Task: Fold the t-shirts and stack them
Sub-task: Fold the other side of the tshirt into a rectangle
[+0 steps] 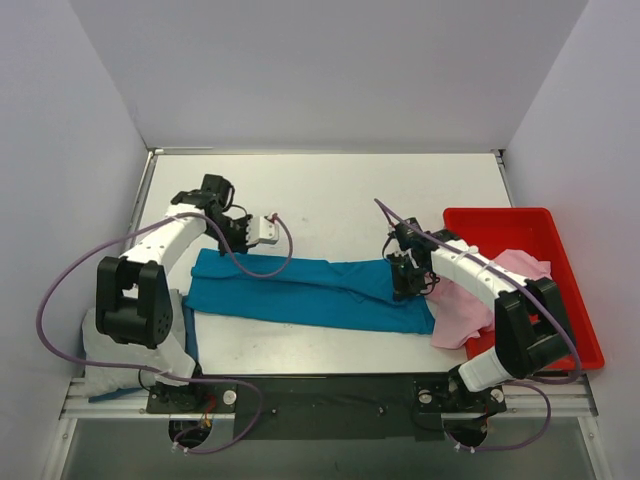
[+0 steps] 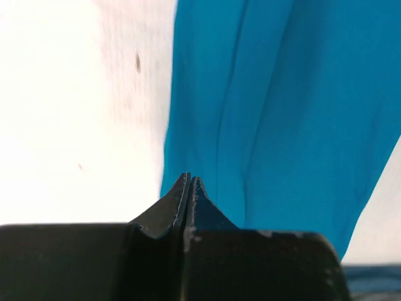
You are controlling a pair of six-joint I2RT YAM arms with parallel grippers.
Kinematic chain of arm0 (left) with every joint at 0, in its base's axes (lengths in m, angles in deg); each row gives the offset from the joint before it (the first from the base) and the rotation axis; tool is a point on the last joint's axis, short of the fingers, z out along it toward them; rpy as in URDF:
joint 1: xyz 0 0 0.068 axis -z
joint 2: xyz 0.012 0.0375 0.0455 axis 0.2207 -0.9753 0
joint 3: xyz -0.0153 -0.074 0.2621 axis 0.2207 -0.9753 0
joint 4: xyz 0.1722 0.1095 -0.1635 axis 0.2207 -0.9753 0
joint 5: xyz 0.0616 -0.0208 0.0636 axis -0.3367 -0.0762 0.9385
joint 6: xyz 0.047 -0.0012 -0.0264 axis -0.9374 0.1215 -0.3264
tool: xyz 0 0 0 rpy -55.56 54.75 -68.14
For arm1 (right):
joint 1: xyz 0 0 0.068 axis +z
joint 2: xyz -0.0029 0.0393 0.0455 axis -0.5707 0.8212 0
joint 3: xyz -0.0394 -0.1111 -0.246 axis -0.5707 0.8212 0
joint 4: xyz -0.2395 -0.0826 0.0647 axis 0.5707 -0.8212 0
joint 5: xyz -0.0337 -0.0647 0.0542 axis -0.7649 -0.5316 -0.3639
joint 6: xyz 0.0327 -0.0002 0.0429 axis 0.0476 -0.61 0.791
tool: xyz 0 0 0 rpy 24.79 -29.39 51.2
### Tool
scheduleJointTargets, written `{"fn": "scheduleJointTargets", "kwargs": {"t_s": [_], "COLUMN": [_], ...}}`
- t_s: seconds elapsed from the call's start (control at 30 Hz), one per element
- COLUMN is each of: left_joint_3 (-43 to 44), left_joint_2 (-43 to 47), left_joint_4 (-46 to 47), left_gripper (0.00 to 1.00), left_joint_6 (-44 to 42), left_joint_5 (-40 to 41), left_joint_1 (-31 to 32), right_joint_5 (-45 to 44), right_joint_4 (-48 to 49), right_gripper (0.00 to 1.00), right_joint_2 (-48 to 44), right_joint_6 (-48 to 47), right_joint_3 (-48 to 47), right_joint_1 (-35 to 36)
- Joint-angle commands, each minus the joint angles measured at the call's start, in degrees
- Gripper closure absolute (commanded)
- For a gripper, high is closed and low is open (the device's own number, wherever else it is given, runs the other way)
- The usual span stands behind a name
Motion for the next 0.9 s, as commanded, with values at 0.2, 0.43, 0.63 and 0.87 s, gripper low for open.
{"fn": "scheduleJointTargets", "kwargs": {"t_s": [0.2,0.43,0.63,0.87], "left_joint_3": [0.4,1.3,-3.1,-3.5], "left_joint_2": [-2.3,-8.4,-11.7,-11.5], "left_joint_4": [20.3,34.9,40.1,32.5], "left_gripper": [1.0,1.0,1.0,1.0], "left_joint_6": [31.5,41.9,40.6,31.3], "left_joint_5": [-6.4,-3.7,-1.1,-7.4], "left_joint_1": [20.7,30.8,33.3,34.0], "right_joint_5": [1.2,3.2,3.6,4.9], "right_joint_4": [-4.0,0.0,2.3,4.5], "right_gripper": [1.0,1.0,1.0,1.0], "right_joint_2": [-2.1,-0.3,-0.6,-0.4], "right_joint_6": [-1.1,1.2,2.8,3.5], "right_joint_3": [0.6,4.2,6.3,7.7], "right_joint_1": [2.9,2.7,2.2,1.5]}}
